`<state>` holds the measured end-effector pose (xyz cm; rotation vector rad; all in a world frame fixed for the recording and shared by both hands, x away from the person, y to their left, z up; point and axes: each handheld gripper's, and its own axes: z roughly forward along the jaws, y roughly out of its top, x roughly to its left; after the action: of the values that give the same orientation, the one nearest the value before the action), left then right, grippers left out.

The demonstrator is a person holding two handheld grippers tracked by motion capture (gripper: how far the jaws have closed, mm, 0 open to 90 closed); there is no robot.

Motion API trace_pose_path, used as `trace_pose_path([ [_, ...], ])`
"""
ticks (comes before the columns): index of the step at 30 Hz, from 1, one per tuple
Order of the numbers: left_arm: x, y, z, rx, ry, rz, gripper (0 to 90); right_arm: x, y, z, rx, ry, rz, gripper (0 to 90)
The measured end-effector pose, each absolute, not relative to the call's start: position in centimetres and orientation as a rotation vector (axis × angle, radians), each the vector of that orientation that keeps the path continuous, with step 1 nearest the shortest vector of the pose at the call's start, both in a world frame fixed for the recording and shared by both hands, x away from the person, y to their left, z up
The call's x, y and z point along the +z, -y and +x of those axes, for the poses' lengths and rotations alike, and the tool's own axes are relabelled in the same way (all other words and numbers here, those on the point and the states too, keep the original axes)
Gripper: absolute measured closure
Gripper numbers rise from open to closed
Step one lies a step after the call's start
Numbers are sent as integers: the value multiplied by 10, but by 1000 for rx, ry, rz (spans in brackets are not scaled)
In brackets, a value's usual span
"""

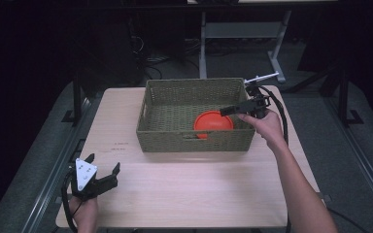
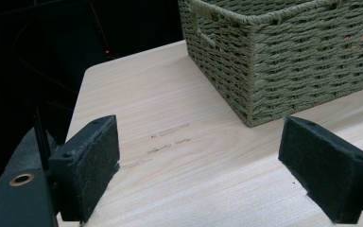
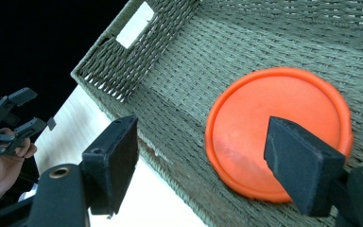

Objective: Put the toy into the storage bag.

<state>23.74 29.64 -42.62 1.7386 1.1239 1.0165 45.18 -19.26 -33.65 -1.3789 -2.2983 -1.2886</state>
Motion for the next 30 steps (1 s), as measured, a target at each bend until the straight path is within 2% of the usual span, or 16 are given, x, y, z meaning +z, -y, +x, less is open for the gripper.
trace_pose_path([
  [30,-426,-297,237,1021,-1128,1739,127,-331,205,425,-1289,2323,-1296,246],
])
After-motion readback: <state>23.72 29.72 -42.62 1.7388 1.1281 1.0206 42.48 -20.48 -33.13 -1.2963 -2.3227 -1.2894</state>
